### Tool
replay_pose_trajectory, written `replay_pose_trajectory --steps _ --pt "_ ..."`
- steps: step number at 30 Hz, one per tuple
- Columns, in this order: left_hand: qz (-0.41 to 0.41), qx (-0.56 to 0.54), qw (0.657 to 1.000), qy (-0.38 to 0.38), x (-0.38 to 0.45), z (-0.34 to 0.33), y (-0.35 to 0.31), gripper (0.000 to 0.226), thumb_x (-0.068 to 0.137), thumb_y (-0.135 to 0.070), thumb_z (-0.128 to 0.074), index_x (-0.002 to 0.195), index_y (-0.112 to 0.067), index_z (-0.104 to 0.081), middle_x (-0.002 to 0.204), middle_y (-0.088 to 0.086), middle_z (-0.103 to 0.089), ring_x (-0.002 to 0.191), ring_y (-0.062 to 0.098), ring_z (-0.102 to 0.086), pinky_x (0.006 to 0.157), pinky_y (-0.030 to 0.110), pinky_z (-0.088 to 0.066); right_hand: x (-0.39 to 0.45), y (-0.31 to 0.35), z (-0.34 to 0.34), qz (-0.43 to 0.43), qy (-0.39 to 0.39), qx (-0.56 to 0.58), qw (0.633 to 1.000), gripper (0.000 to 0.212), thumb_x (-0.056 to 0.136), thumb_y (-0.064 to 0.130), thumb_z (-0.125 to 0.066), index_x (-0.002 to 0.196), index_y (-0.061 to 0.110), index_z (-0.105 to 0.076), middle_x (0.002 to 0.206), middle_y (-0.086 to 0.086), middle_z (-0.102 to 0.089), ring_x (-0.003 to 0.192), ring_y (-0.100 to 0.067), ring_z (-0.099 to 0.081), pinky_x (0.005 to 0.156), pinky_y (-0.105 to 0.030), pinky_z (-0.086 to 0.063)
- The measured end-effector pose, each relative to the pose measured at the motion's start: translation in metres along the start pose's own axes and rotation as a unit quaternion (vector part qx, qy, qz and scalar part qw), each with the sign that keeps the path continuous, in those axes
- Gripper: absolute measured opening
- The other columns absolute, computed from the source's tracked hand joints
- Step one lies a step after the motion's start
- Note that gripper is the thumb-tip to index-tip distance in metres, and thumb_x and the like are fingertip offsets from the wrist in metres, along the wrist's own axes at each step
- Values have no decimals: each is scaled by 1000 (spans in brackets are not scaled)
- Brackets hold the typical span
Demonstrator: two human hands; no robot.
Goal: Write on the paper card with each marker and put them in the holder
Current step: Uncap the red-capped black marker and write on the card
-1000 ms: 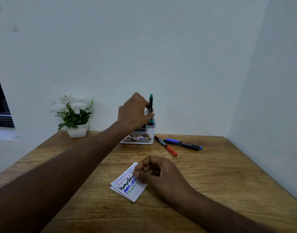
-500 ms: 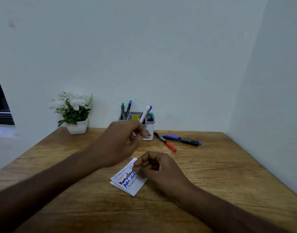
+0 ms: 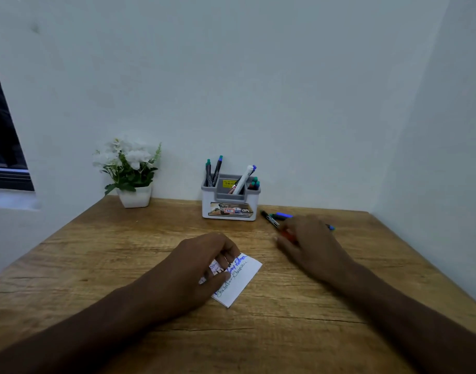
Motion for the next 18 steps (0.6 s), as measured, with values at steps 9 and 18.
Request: replay_pose_trajectory --steps 9,18 --pt "-34 43 998 0 0 -1 -6 36 94 -26 -74 118 -46 -55 114 -35 -53 111 -13 -53 83 4 -42 -2 9 4 -71 30 -60 995 27 107 33 -57 120 16 -74 122 -7 -68 115 -24 -60 97 -38 -53" --pt "21 -8 1000 -22 -3 0 -8 41 96 -68 -48 130 -46 -54 115 -35 -60 113 -11 -56 79 6 -48 -20 39 14 -36 -42 429 901 12 106 23 -65 106 14 -57 86 -3 -76 73 -13 -78 69 -32 -64"
Point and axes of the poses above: each hand's wrist, its own x-axis towards the middle knuckle, its own z-axis out of the back of the hand, y = z × x, the point moved 2 cm from there along x, towards the middle knuckle
